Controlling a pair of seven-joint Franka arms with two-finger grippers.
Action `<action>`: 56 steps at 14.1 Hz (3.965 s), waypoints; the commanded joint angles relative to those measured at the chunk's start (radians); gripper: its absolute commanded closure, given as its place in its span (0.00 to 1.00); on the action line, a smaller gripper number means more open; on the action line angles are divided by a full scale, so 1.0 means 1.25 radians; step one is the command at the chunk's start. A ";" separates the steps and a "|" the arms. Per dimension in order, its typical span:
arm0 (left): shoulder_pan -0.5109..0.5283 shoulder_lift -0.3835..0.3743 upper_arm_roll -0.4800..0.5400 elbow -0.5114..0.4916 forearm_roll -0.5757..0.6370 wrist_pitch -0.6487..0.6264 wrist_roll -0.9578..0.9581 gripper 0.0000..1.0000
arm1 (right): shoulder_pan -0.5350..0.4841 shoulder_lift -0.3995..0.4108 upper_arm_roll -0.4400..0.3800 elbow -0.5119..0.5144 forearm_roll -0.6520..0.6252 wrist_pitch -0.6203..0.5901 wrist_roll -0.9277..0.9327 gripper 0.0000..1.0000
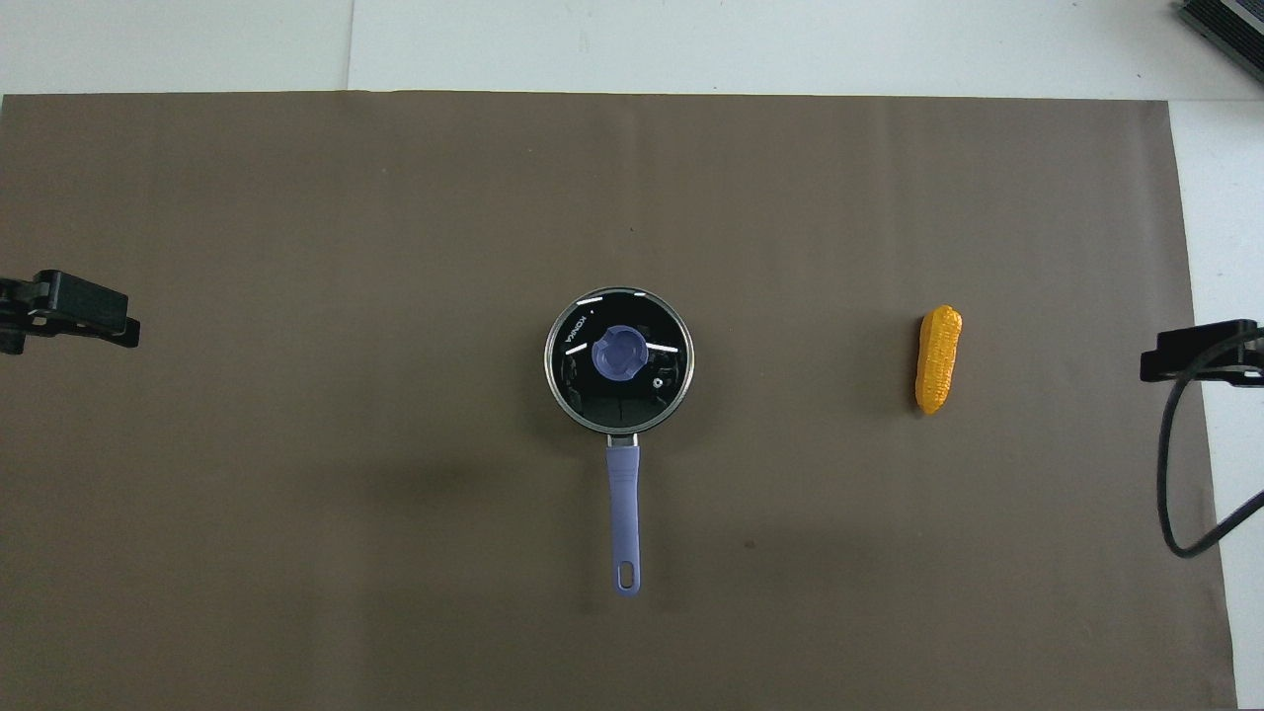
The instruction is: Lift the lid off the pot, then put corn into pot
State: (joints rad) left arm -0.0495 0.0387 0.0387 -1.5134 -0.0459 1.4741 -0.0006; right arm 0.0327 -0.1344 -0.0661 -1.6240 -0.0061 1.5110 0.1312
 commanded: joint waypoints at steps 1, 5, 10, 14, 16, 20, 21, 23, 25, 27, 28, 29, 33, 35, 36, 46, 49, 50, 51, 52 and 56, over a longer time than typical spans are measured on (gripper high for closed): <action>-0.009 -0.008 0.005 -0.007 0.013 0.007 0.008 0.00 | -0.008 -0.013 0.003 -0.011 0.017 0.011 0.003 0.00; -0.009 -0.008 0.003 -0.008 0.013 0.016 0.007 0.00 | -0.008 -0.013 0.003 -0.011 0.017 0.012 0.003 0.00; -0.009 -0.006 0.003 -0.009 0.013 0.020 0.005 0.00 | -0.008 -0.013 0.003 -0.011 0.017 0.011 0.003 0.00; -0.019 -0.014 0.003 -0.028 0.013 0.027 0.005 0.00 | -0.008 -0.013 0.003 -0.011 0.017 0.011 0.004 0.00; -0.024 -0.015 0.003 -0.035 0.015 0.029 0.005 0.00 | -0.008 -0.013 0.001 -0.011 0.017 0.006 0.006 0.00; -0.052 -0.016 0.003 -0.057 0.013 0.045 0.000 0.00 | -0.008 -0.013 0.003 -0.011 0.017 0.006 0.003 0.00; -0.061 -0.020 0.003 -0.067 0.013 0.052 -0.001 0.00 | -0.008 -0.013 0.003 -0.011 0.017 0.006 0.003 0.00; -0.076 -0.026 0.003 -0.085 0.013 0.065 -0.001 0.00 | -0.008 -0.013 0.003 -0.010 0.017 0.006 0.004 0.00; -0.098 -0.033 0.003 -0.113 0.013 0.082 -0.019 0.00 | -0.009 -0.013 0.000 -0.011 0.017 0.002 0.003 0.00; -0.120 -0.043 0.002 -0.144 0.013 0.110 -0.059 0.00 | -0.009 -0.019 -0.002 -0.022 0.011 0.010 0.009 0.00; -0.136 -0.043 0.003 -0.150 0.013 0.115 -0.066 0.00 | -0.009 -0.018 -0.002 -0.022 0.005 0.026 0.006 0.00; -0.144 -0.042 0.003 -0.156 0.013 0.121 -0.069 0.00 | -0.010 -0.010 -0.002 -0.029 0.004 0.049 0.001 0.00; -0.196 -0.036 0.003 -0.210 0.015 0.177 -0.078 0.00 | 0.001 0.034 -0.001 -0.133 0.004 0.235 -0.002 0.00; -0.235 -0.035 0.003 -0.248 0.013 0.221 -0.080 0.00 | 0.001 0.105 -0.001 -0.139 0.004 0.298 -0.002 0.00; -0.244 -0.033 0.002 -0.267 0.013 0.248 -0.098 0.00 | 0.002 0.135 0.000 -0.140 0.004 0.342 -0.002 0.00; -0.446 0.044 0.002 -0.331 0.013 0.412 -0.380 0.00 | 0.033 0.299 0.005 -0.281 0.005 0.608 0.014 0.00; -0.505 0.072 0.002 -0.332 0.013 0.448 -0.439 0.00 | 0.033 0.353 0.005 -0.301 0.005 0.655 0.012 0.00; -0.523 0.087 0.002 -0.332 0.013 0.458 -0.474 0.00 | 0.033 0.366 0.004 -0.301 0.005 0.660 0.013 0.00; -0.536 0.092 0.002 -0.332 0.013 0.467 -0.498 0.00 | 0.034 0.368 0.004 -0.305 0.005 0.676 0.013 0.00; -0.551 0.091 0.002 -0.333 0.013 0.475 -0.504 0.00 | 0.034 0.368 0.004 -0.312 0.005 0.681 0.013 0.00; -0.598 0.077 0.001 -0.356 0.010 0.474 -0.561 0.00 | 0.033 0.368 0.004 -0.313 0.005 0.682 0.015 0.00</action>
State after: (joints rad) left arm -0.7508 0.1638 0.0243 -1.9162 -0.0459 2.0468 -0.6548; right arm 0.0771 0.3387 -0.0633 -1.9982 -0.0064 2.3403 0.1335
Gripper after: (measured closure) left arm 0.000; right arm 0.000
